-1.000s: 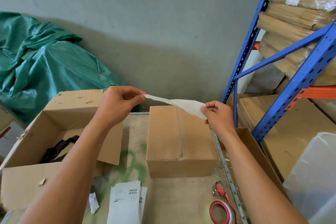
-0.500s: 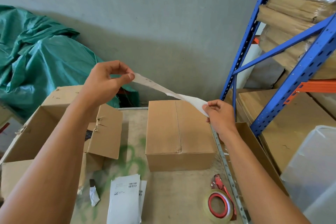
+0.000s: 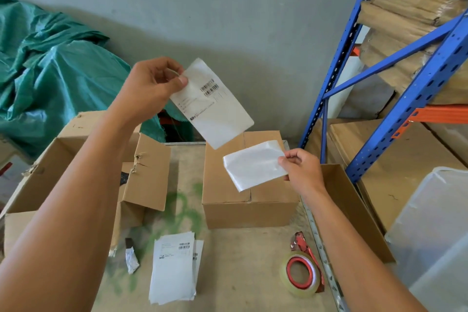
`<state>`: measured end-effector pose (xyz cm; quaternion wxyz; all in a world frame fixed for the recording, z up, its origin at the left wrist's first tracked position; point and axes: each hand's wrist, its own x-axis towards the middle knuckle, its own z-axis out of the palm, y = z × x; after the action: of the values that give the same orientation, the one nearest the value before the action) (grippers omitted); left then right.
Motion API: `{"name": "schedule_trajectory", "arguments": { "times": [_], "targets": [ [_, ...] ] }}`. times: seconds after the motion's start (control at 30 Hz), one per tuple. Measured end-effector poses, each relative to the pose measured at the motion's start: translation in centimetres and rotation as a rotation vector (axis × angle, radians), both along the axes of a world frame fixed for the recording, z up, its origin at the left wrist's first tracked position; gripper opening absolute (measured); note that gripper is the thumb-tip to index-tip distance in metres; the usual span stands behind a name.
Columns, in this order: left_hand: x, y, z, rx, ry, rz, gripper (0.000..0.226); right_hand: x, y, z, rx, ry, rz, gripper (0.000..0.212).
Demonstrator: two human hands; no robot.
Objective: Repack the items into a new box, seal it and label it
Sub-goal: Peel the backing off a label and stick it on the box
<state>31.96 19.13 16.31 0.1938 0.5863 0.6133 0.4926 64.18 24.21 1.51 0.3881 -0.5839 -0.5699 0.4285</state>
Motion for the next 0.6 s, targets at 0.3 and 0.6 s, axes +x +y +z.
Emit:
{"name": "schedule_trajectory", "arguments": {
  "times": [0.3, 0.6],
  "targets": [
    [1.9, 3.3, -5.4, -0.190, 0.252, -0.005, 0.003, -0.3, -3.6, -3.6, -0.184, -0.100, 0.354, 0.004],
    [4.7, 5.0, -15.1, -0.345, 0.249, -0.032, 0.005, 0.3, -7.3, -16.5, -0.328, -0.449, 0.528, 0.011]
  ]
}}
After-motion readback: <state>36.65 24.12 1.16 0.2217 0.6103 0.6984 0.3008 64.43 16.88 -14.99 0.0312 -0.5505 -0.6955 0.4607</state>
